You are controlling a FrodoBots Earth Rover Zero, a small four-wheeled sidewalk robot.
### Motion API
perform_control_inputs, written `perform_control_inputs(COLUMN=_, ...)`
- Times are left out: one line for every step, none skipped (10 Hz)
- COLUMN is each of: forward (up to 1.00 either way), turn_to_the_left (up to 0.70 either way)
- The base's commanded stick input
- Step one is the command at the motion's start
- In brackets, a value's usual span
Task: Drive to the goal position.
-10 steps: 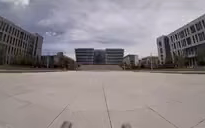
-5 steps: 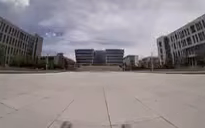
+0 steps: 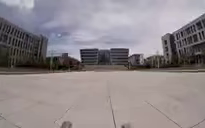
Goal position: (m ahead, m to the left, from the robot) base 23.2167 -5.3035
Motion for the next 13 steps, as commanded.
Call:
perform_control_inputs(forward=0.7, turn_to_the_left=0.0)
perform_control_inputs(forward=0.7, turn_to_the_left=0.0)
perform_control_inputs(forward=0.7, turn_to_the_left=0.0)
perform_control_inputs(forward=0.7, turn_to_the_left=0.0)
perform_control_inputs(forward=0.7, turn_to_the_left=0.0)
perform_control_inputs(forward=0.7, turn_to_the_left=0.0)
perform_control_inputs(forward=0.7, turn_to_the_left=0.0)
perform_control_inputs(forward=0.7, turn_to_the_left=0.0)
perform_control_inputs(forward=0.7, turn_to_the_left=0.0)
perform_control_inputs(forward=0.7, turn_to_the_left=0.0)
perform_control_inputs(forward=0.7, turn_to_the_left=0.0)
perform_control_inputs(forward=0.7, turn_to_the_left=0.0)
perform_control_inputs(forward=0.7, turn_to_the_left=0.0)
